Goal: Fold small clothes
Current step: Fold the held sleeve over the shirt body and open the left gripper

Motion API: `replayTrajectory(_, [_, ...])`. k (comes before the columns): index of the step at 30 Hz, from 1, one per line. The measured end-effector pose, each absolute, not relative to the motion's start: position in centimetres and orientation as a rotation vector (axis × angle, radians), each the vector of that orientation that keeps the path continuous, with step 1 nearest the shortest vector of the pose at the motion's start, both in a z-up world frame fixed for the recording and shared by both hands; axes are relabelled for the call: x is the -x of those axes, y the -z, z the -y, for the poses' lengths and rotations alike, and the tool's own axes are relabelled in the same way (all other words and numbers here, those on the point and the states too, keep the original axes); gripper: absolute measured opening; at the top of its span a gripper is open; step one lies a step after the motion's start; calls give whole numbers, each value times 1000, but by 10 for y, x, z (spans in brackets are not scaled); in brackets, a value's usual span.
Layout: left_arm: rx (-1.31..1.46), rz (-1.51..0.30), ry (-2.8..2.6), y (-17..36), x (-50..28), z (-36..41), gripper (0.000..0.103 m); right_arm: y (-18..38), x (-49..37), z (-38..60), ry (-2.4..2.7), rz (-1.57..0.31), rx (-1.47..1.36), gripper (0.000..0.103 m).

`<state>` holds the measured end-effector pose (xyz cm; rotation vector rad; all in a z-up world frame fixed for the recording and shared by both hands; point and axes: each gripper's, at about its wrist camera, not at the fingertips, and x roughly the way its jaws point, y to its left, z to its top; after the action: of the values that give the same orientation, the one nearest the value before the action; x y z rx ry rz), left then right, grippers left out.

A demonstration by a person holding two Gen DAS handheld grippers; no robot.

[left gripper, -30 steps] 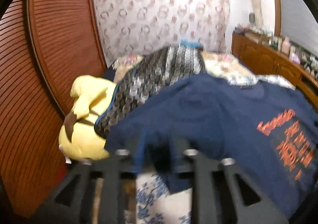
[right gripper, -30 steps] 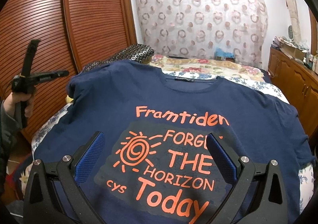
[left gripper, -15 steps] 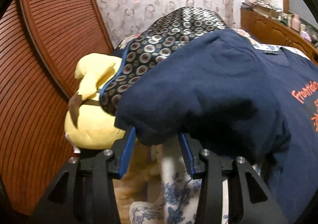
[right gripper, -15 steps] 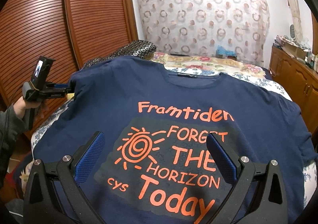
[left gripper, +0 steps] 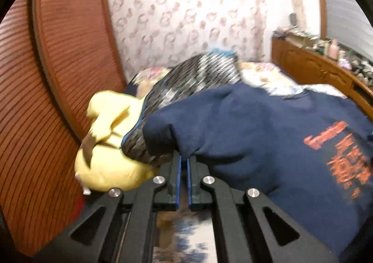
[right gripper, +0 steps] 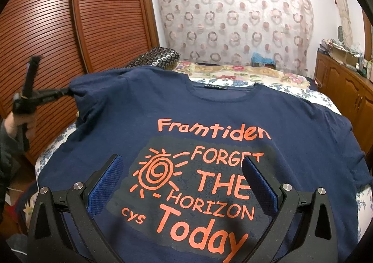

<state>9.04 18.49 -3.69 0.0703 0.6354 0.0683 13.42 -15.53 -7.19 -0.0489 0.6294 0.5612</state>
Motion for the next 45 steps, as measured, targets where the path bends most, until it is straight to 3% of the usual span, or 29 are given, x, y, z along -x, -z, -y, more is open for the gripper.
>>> replayTrajectory(9, [-102,-571,153,-10,-98,-93,1,60,-138,181,-520,-600,12,103])
replayTrajectory(11, [-103,-579,196,-11,-100,-76,11,59,-139,187,-511,-600,4,103])
replayTrajectory(13, [-83,-584,232,-9,-101,-68,30,59,-140,191,-504,-600,3,103])
replayTrajectory(22, [-60,-609,212,8,-95,-59,47,60,-141,194,-491,-597,-1,103])
replayTrajectory(31, [-60,-626,264,10,-80,-39,52,55,-142,195,-488,-586,9,103])
replayTrajectory(45, [-81,-825,340,83,-64,-25,55,48,-145,194,-512,-584,32,103])
